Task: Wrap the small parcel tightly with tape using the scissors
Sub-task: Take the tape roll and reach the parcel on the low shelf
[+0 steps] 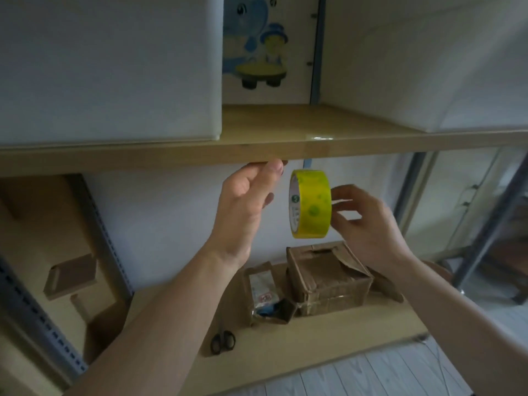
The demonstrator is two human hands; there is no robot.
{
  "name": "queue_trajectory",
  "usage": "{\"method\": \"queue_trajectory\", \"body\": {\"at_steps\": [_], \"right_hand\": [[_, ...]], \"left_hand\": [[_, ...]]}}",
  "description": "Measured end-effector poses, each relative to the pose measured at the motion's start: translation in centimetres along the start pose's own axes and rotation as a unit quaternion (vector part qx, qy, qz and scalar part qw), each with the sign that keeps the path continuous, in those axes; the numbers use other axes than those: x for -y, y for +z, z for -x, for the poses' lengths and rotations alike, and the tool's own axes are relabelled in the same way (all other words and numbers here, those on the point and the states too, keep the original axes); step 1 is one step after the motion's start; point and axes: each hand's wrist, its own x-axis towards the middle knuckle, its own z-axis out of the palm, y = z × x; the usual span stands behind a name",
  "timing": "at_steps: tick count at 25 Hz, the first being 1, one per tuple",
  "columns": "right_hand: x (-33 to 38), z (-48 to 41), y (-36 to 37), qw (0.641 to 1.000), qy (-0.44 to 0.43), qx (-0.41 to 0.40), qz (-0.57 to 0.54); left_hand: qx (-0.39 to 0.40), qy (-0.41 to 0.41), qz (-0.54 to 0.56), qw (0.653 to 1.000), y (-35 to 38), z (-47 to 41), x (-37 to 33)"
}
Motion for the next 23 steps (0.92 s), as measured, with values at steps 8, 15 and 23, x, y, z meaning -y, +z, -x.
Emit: {"method": "queue_trajectory", "body": {"at_steps": [8, 15, 23], "right_hand": [[5.4, -0.4, -1.1, 0.976, 0.031, -0.026, -0.214], [6.3, -0.5, -0.4, 0.967, 0.045, -0.052, -0.245], [7.4, 0.5, -1.1, 0.964, 0.053, -0.061, -0.253]], "left_hand": [[-0.050, -0.112, 0.049, 0.991, 5.1, -1.6, -1.0], [-0.141, -0.113, 0.034, 0.983, 6.8, -1.2, -0.9], [-0.157, -0.149, 0.084, 0.973, 8.1, -0.1, -3.1]]}}
